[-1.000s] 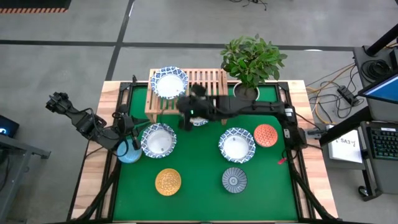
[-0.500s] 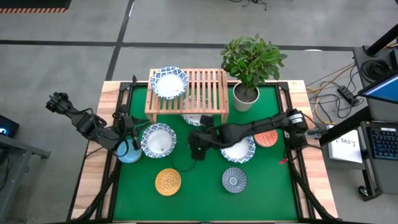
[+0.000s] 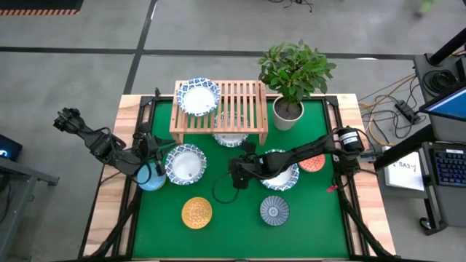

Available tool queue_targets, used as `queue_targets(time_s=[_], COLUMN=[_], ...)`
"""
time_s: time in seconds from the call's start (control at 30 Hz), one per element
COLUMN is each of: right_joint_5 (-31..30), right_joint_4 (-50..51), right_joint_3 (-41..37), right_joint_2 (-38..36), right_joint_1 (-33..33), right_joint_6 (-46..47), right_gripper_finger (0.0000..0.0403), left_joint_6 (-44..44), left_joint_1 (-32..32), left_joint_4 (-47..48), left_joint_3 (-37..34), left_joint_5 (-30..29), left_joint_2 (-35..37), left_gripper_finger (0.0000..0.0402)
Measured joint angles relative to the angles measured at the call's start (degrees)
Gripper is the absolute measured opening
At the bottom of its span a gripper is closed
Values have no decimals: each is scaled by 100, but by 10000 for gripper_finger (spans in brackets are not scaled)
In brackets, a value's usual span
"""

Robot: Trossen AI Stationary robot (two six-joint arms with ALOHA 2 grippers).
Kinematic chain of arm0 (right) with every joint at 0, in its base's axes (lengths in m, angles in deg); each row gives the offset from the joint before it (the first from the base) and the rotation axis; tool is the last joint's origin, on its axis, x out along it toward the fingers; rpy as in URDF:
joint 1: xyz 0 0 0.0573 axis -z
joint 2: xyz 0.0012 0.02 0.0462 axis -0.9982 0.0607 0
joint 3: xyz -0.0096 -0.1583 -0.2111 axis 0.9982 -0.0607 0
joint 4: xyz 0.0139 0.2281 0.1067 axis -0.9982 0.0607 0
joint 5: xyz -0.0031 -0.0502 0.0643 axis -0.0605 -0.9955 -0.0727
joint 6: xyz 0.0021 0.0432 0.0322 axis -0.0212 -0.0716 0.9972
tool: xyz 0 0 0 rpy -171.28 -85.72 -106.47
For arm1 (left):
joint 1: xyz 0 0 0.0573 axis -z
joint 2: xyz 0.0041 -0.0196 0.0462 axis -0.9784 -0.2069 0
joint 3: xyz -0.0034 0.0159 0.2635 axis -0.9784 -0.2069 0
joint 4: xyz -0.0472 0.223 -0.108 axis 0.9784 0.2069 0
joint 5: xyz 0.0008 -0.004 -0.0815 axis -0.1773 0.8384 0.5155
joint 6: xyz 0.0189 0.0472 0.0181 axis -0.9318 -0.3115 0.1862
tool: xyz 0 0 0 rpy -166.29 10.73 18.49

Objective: Place and stack bowls onto a shelf
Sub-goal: Stack the white bowl on top of the other white bowl on the shelf

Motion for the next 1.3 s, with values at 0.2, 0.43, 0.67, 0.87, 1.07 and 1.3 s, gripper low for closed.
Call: queue_targets(time_s=[0.2, 0.43, 0.67, 0.87, 1.07, 1.3], right_joint_5=[-702, -744, -1054, -1252, -1253, -1220], right_joint_4=[-37, -294, -328, -353, -349, -347], right_joint_3=[-9, -61, 379, 566, 562, 559], right_joint_2=[0, 312, 887, 907, 942, 990], right_joint_1=[37, 63, 46, 142, 327, 484], right_joint_6=[-89, -148, -700, -771, -681, -730], right_gripper_finger=[15, 73, 132, 152, 155, 155], left_joint_6=[-13, -20, -21, -20, -20, -19], left_joint_1=[1, -1, -1, -7, -7, -5], left_joint_4=[0, 2, 1, 2, -2, -2], left_joint_3=[0, 0, 0, -77, -92, -94], left_joint_5=[0, -157, -414, -714, -717, -716], left_joint_2=[2, -2, -23, -45, -40, -37], left_gripper_finger=[36, 36, 36, 36, 36, 36])
